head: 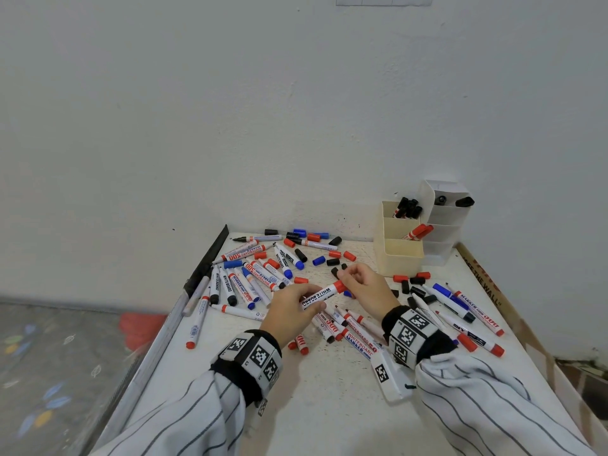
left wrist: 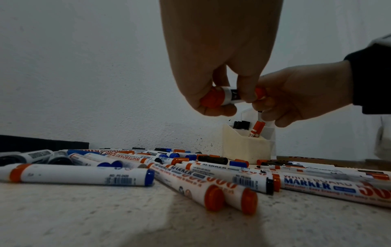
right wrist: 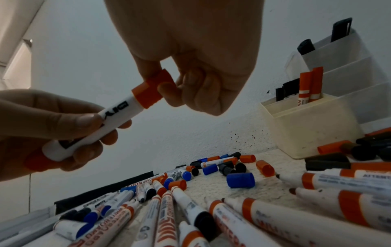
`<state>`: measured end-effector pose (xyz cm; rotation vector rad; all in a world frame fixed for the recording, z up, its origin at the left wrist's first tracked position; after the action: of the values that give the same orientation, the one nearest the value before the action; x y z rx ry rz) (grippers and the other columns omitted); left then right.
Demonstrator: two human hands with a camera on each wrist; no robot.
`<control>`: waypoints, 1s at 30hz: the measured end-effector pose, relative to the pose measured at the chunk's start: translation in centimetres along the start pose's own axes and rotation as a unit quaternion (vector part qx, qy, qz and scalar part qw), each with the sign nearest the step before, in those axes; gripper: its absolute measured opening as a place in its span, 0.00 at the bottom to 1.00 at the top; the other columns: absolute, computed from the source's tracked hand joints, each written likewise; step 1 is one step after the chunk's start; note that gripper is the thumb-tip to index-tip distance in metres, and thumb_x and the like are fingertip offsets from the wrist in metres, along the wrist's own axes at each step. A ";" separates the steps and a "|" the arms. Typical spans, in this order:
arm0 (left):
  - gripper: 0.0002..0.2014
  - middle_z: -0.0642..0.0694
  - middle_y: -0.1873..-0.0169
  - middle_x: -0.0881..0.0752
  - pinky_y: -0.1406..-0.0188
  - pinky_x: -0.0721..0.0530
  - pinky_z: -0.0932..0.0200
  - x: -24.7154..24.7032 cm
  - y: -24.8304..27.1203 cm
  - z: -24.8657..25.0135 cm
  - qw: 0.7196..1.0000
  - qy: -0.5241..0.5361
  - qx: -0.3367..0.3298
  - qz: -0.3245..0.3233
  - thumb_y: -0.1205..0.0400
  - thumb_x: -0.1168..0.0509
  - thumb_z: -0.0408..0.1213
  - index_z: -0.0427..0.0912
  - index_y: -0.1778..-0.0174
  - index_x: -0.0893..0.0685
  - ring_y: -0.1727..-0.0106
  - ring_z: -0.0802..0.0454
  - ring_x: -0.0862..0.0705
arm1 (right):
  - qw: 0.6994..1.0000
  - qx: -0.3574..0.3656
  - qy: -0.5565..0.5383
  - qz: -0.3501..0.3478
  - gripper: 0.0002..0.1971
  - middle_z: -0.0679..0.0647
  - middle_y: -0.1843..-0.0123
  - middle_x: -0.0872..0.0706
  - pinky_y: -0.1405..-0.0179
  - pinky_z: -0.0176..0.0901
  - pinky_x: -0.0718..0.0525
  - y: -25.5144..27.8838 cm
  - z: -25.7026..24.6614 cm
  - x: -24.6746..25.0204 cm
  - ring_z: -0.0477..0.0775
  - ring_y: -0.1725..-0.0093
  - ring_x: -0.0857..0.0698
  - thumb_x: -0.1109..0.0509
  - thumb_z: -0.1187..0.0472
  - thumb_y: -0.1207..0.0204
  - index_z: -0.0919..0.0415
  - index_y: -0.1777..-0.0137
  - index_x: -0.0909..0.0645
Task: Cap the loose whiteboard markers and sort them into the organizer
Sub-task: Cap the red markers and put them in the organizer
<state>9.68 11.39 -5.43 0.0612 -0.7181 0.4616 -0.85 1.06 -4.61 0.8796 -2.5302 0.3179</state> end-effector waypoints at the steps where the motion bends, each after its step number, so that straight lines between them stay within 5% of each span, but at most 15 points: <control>1: 0.16 0.57 0.53 0.18 0.58 0.28 0.76 0.1 0.0 0.0 1.000 0.001 0.000 0.006 0.21 0.32 0.40 0.48 0.37 0.18 0.53 0.63 0.23 | 1.000 -0.009 -0.009 -0.002 0.09 0.53 0.62 0.18 0.58 0.42 0.22 -0.2 0.1 -0.1 0.47 0.65 0.22 0.37 0.49 0.20 0.54 0.49 0.24; 7: 0.15 0.53 0.45 0.18 0.57 0.32 0.76 0.5 -0.2 0.5 0.999 -0.012 -0.011 0.030 0.19 0.35 0.41 0.49 0.36 0.19 0.49 0.63 0.25 | 0.998 -0.045 0.030 -0.039 0.18 0.49 0.71 0.29 0.63 0.39 0.28 -0.6 0.3 -0.9 0.47 0.69 0.29 0.45 0.44 0.18 0.55 0.63 0.26; 10: 0.18 0.52 0.42 0.18 0.47 0.29 0.68 0.3 -0.3 0.3 1.000 -0.008 -0.005 0.015 0.18 0.37 0.42 0.49 0.31 0.22 0.47 0.61 0.24 | 0.998 -0.026 -0.014 -0.050 0.15 0.48 0.71 0.29 0.75 0.28 0.32 -0.2 -0.4 -1.1 0.43 0.73 0.32 0.44 0.49 0.17 0.53 0.62 0.26; 15: 0.20 0.50 0.42 0.17 0.48 0.26 0.64 0.3 -0.4 0.2 0.999 -0.032 -0.002 0.012 0.17 0.39 0.43 0.50 0.28 0.25 0.50 0.58 0.23 | 0.996 -0.045 -0.059 -0.057 0.12 0.49 0.72 0.29 0.83 0.26 0.35 -0.1 -0.3 -1.4 0.40 0.79 0.33 0.43 0.53 0.17 0.55 0.60 0.25; 19: 0.19 0.49 0.43 0.16 0.47 0.24 0.62 0.4 -0.3 0.8 0.998 -0.060 -0.018 0.015 0.16 0.40 0.44 0.49 0.28 0.24 0.49 0.57 0.22 | 0.991 -0.113 -0.034 -0.059 0.20 0.49 0.74 0.33 0.78 0.33 0.36 0.1 0.1 -1.7 0.43 0.79 0.35 0.50 0.45 0.16 0.56 0.64 0.30; 23: 0.20 0.49 0.43 0.16 0.47 0.21 0.61 0.1 0.0 1.4 0.995 -0.099 -0.031 0.004 0.16 0.41 0.46 0.50 0.27 0.26 0.47 0.55 0.20 | 0.992 -0.077 0.096 -0.018 0.25 0.50 0.74 0.32 0.70 0.39 0.36 -0.2 -0.5 -1.1 0.47 0.73 0.33 0.50 0.44 0.16 0.56 0.72 0.32; 26: 0.19 0.50 0.52 0.15 0.54 0.22 0.63 -0.4 0.2 1.8 0.994 -0.103 -0.043 -0.018 0.15 0.44 0.46 0.48 0.29 0.24 0.54 0.56 0.19 | 0.996 -0.050 0.073 0.009 0.22 0.50 0.75 0.34 0.71 0.38 0.37 0.0 -0.7 -0.8 0.47 0.74 0.34 0.44 0.51 0.17 0.56 0.74 0.33; 30: 0.17 0.47 0.69 0.24 0.67 0.30 0.61 -1.6 0.6 2.0 0.996 0.010 -0.041 -0.083 0.14 0.46 0.45 0.37 0.48 0.18 0.70 0.56 0.28 | 0.999 -0.020 0.009 0.024 0.19 0.51 0.76 0.35 0.71 0.39 0.38 0.7 -1.4 -0.6 0.47 0.74 0.36 0.38 0.58 0.20 0.60 0.73 0.31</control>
<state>7.12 10.84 -4.98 0.0391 -0.7053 0.2744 -0.41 2.38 -3.74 0.7997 -2.5355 0.2868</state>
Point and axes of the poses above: each hand's wrist, its own y-axis away from the middle knuckle, its own x-axis out of the back of the hand, z = x × y, the point moved 9 cm from there along -y, towards the middle knuckle
